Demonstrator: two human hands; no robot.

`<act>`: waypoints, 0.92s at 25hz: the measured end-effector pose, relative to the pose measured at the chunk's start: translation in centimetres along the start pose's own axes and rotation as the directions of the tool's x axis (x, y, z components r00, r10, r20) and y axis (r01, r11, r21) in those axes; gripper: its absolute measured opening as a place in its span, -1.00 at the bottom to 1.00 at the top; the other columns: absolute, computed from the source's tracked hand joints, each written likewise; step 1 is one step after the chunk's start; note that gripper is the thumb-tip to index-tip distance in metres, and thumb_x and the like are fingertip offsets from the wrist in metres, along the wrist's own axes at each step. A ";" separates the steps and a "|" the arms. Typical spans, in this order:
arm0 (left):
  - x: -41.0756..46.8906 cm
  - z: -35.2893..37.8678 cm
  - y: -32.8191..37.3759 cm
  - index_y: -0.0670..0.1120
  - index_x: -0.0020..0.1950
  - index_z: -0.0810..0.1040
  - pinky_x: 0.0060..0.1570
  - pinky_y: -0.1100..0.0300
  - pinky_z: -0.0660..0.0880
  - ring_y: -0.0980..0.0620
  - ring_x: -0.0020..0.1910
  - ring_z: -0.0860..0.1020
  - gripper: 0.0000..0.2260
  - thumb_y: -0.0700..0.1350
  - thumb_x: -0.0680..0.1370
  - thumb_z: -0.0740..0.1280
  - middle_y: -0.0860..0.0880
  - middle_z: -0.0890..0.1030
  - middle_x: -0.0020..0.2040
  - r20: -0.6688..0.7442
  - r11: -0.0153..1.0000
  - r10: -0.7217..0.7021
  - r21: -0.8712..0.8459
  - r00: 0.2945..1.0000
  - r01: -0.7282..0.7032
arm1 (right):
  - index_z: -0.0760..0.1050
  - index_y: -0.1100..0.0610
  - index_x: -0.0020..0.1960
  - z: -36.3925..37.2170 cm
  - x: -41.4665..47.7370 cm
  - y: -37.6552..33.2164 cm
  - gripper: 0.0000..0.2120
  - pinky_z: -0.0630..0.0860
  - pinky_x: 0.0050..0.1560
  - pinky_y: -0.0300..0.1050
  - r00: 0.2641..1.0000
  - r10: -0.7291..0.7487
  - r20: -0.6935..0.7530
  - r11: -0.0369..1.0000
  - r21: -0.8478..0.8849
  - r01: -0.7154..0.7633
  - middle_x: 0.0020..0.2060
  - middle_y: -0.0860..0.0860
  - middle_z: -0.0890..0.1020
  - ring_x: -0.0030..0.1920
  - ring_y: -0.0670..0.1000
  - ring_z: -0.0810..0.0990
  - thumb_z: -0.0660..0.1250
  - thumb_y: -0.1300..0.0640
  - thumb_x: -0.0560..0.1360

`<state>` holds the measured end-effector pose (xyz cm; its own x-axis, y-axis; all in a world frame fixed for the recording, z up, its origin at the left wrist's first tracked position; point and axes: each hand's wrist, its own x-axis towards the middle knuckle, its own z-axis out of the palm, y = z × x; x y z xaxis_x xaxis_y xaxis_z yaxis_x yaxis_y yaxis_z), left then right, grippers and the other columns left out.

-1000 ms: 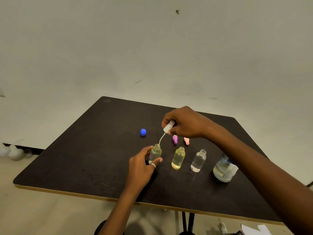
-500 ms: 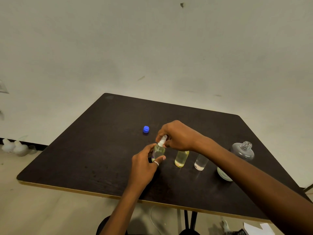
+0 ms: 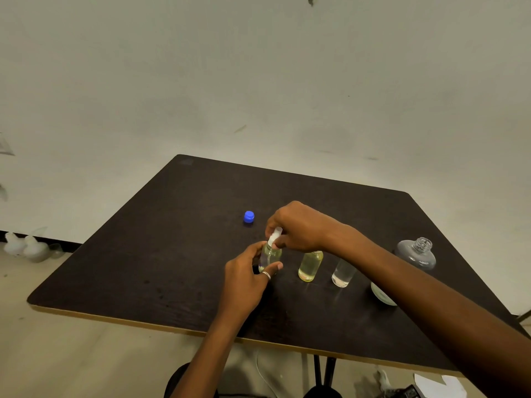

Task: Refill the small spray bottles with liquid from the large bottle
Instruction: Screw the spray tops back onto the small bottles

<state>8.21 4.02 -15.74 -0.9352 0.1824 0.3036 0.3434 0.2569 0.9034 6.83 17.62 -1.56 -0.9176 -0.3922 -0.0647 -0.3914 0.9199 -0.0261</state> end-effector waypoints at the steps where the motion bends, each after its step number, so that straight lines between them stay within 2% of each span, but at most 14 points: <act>1: 0.0 0.0 0.0 0.11 0.27 0.53 -0.08 0.53 0.44 0.39 0.02 0.55 -0.57 -0.01 0.44 0.52 0.28 0.59 -0.02 0.001 1.000 0.000 0.000 1.000 0.000 | 0.62 0.10 0.11 0.1 0.1 -0.1 -0.78 0.52 -0.03 -0.17 1.000 0.019 0.011 1.000 -0.015 -0.019 0.00 0.00 0.66 -0.02 -0.03 0.60 0.43 0.07 0.49; 3: 0.0 0.0 0.0 0.12 0.26 0.53 -0.08 0.54 0.44 0.40 0.02 0.54 -0.58 -0.01 0.43 0.53 0.29 0.58 -0.04 -0.006 1.000 -0.001 0.001 1.000 0.001 | 0.61 0.11 0.07 0.2 0.3 -0.2 -0.75 0.56 -0.07 -0.13 0.998 0.062 0.018 0.997 -0.051 -0.061 -0.06 0.04 0.66 -0.09 -0.01 0.61 0.39 -0.04 0.51; 5: 0.0 0.0 0.0 0.10 0.26 0.54 -0.09 0.50 0.46 0.35 -0.01 0.55 -0.57 0.00 0.42 0.53 0.23 0.61 -0.07 -0.018 1.000 0.004 0.005 1.000 -0.003 | 0.57 0.15 0.00 0.4 0.2 -0.5 -0.62 0.58 -0.14 -0.07 0.995 0.103 -0.007 0.985 -0.138 -0.103 -0.15 0.03 0.62 -0.17 0.01 0.59 0.31 -0.19 0.52; 8: -0.1 0.0 0.0 0.08 0.26 0.54 -0.05 0.45 0.50 0.34 -0.01 0.56 -0.57 0.00 0.42 0.53 0.23 0.61 -0.06 -0.017 1.000 0.012 0.003 1.000 -0.012 | 0.43 0.11 -0.17 0.6 0.1 -0.7 -0.53 0.41 -0.32 -0.11 0.987 0.150 -0.059 0.954 -0.255 -0.160 -0.32 -0.01 0.48 -0.28 0.01 0.52 0.17 -0.31 0.53; 10: 0.0 0.0 0.1 0.07 0.26 0.54 -0.02 0.44 0.51 0.37 0.01 0.55 -0.58 0.01 0.43 0.52 0.24 0.61 -0.02 -0.002 1.000 0.010 0.005 1.000 -0.010 | 0.39 0.09 -0.27 0.8 0.1 -0.8 -0.48 0.32 -0.38 -0.15 0.980 0.181 -0.082 0.943 -0.269 -0.196 -0.41 -0.03 0.44 -0.36 -0.02 0.48 0.11 -0.35 0.54; 12: 0.0 -0.1 0.1 0.07 0.24 0.55 -0.06 0.52 0.46 0.39 0.01 0.55 -0.61 0.00 0.44 0.52 0.25 0.61 -0.02 0.002 1.000 0.004 -0.001 1.000 -0.004 | 0.38 0.09 -0.35 1.0 0.2 -0.9 -0.41 0.28 -0.42 -0.18 0.977 0.190 -0.100 0.940 -0.267 -0.211 -0.47 -0.03 0.44 -0.44 -0.06 0.44 0.05 -0.39 0.53; 14: 0.0 -0.1 0.2 0.09 0.22 0.55 -0.08 0.56 0.42 0.44 0.01 0.53 -0.63 -0.02 0.44 0.52 0.30 0.59 -0.05 0.006 1.000 0.003 -0.014 1.000 -0.003 | 0.38 0.11 -0.39 0.8 0.0 -0.7 -0.34 0.31 -0.44 -0.18 0.974 0.193 -0.122 0.946 -0.240 -0.217 -0.49 -0.02 0.45 -0.47 -0.07 0.41 -0.01 -0.43 0.51; 15: -0.1 -0.1 0.2 0.11 0.22 0.54 -0.08 0.56 0.42 0.46 0.01 0.53 -0.62 -0.03 0.44 0.52 0.32 0.58 -0.06 0.006 1.000 0.007 -0.019 1.000 -0.007 | 0.41 0.11 -0.36 0.3 -0.1 -0.5 -0.34 0.38 -0.41 -0.16 0.976 0.180 -0.123 0.957 -0.206 -0.202 -0.46 -0.02 0.48 -0.45 -0.06 0.43 -0.01 -0.44 0.51; 17: -0.1 -0.1 0.2 0.09 0.25 0.54 -0.08 0.56 0.42 0.46 0.01 0.52 -0.60 -0.04 0.44 0.52 0.32 0.57 -0.06 0.004 1.000 0.009 -0.025 1.000 -0.009 | 0.55 0.07 -0.13 -1.0 -0.5 0.0 -0.49 0.54 -0.22 -0.10 0.992 0.092 -0.082 0.989 -0.106 -0.101 -0.25 -0.03 0.60 -0.25 -0.06 0.56 0.12 -0.35 0.53; 19: -0.1 0.0 0.2 0.09 0.26 0.54 -0.07 0.57 0.41 0.47 0.01 0.52 -0.59 -0.05 0.44 0.52 0.33 0.57 -0.06 0.003 1.000 0.007 -0.025 1.000 -0.007 | 0.56 0.02 0.17 -2.1 -1.0 0.2 -0.70 0.54 0.01 -0.09 0.999 -0.040 0.000 0.999 -0.028 0.040 0.02 -0.05 0.62 0.00 -0.05 0.58 0.31 -0.13 0.54; 20: 0.0 0.0 0.2 0.09 0.26 0.53 -0.07 0.57 0.41 0.48 0.02 0.51 -0.58 -0.05 0.44 0.52 0.33 0.56 -0.05 0.004 1.000 0.009 -0.021 1.000 -0.009 | 0.54 0.00 0.24 -2.3 -1.1 0.2 -0.70 0.52 0.08 -0.11 0.995 -0.088 0.038 0.996 -0.011 0.089 0.10 -0.06 0.61 0.07 -0.06 0.57 0.36 -0.02 0.53; 23: -0.1 0.0 0.2 0.09 0.27 0.53 -0.06 0.57 0.41 0.47 0.03 0.51 -0.58 -0.03 0.44 0.52 0.33 0.56 -0.04 0.009 1.000 0.011 -0.012 1.000 -0.011 | 0.59 0.02 0.22 -1.8 -1.0 -0.1 -0.70 0.51 0.14 -0.12 0.992 -0.110 0.057 0.993 -0.024 0.111 0.14 -0.05 0.63 0.11 -0.05 0.58 0.40 0.17 0.50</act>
<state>8.31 4.02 -15.60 -0.9306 0.1934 0.3108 0.3524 0.2430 0.9038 7.64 17.92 0.26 -0.8636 -0.4901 -0.1185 -0.4926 0.8702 -0.0090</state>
